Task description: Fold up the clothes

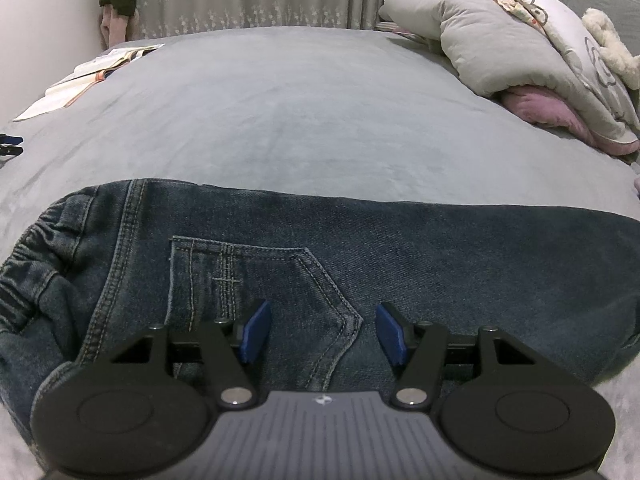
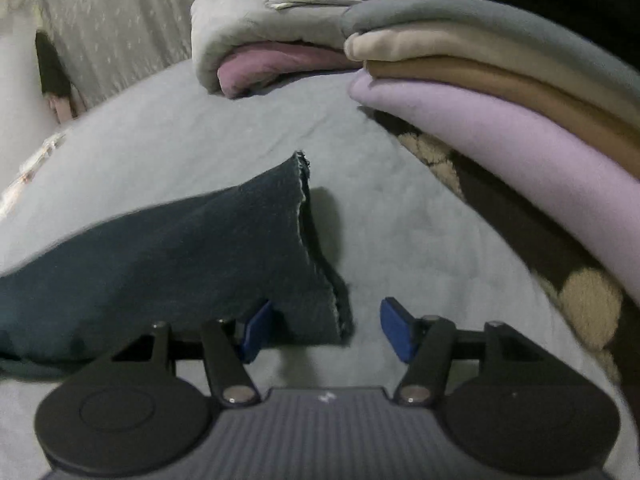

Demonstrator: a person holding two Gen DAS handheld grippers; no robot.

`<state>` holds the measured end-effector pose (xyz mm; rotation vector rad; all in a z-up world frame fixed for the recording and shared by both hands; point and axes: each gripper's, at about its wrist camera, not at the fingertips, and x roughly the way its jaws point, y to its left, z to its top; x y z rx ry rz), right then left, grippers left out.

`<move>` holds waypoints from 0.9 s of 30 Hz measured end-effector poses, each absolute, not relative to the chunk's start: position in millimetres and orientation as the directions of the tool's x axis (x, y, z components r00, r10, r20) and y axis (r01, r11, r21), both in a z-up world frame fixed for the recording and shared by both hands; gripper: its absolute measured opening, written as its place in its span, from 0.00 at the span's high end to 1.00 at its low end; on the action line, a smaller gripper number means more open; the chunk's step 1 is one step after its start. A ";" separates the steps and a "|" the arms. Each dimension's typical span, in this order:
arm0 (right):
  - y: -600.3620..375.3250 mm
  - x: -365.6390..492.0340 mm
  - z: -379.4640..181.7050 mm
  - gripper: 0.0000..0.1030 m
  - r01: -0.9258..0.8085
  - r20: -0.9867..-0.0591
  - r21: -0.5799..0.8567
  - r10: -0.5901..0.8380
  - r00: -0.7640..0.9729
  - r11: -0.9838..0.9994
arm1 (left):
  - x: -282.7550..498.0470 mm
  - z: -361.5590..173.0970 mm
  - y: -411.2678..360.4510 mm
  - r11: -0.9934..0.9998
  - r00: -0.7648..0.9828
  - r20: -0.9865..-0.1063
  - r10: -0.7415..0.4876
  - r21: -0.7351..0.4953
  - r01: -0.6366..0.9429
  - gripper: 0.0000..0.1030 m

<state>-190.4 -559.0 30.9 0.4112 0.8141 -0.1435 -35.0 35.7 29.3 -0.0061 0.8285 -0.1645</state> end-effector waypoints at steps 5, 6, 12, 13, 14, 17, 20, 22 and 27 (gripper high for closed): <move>-560.9 -203.4 17.6 0.36 0.255 -0.606 0.637 0.268 0.749 0.728 | -33.2 29.1 31.9 0.988 0.665 -0.734 -0.140 -0.057 0.146 0.42; -564.3 -197.2 12.5 0.38 0.288 -0.602 0.659 0.257 0.756 0.695 | -32.8 29.1 31.0 0.988 0.665 -0.734 -0.139 -0.053 0.147 0.41; -571.7 -184.6 2.3 0.90 0.429 -0.589 0.711 0.139 0.796 0.557 | -33.0 28.6 31.6 0.988 0.667 -0.732 -0.137 -0.052 0.145 0.41; -568.2 -182.0 6.8 0.95 0.428 -0.596 0.683 0.113 0.795 0.592 | -33.2 28.6 31.9 0.988 0.667 -0.732 -0.138 -0.054 0.145 0.41; -559.4 -179.4 19.6 0.96 0.417 -0.598 0.624 0.060 0.799 0.662 | -33.4 28.6 32.2 0.988 0.667 -0.733 -0.138 -0.055 0.145 0.41; -520.4 -178.7 70.7 0.96 0.300 -0.485 0.504 -0.022 0.874 0.810 | -33.5 29.5 33.1 0.987 0.664 -0.733 -0.145 -0.062 0.146 0.41; -466.8 -165.9 106.2 0.96 0.128 -0.366 0.410 0.035 0.930 0.903 | -34.0 28.9 32.7 0.987 0.665 -0.733 -0.144 -0.057 0.151 0.41; -423.2 -145.4 117.4 0.96 -0.001 -0.337 0.354 0.128 0.933 0.935 | -34.7 28.7 32.5 0.987 0.666 -0.732 -0.143 -0.056 0.151 0.41; -320.7 -94.9 86.9 0.94 -0.253 -0.562 0.179 0.310 0.767 0.951 | -36.4 28.3 34.4 0.987 0.667 -0.730 -0.148 -0.062 0.151 0.40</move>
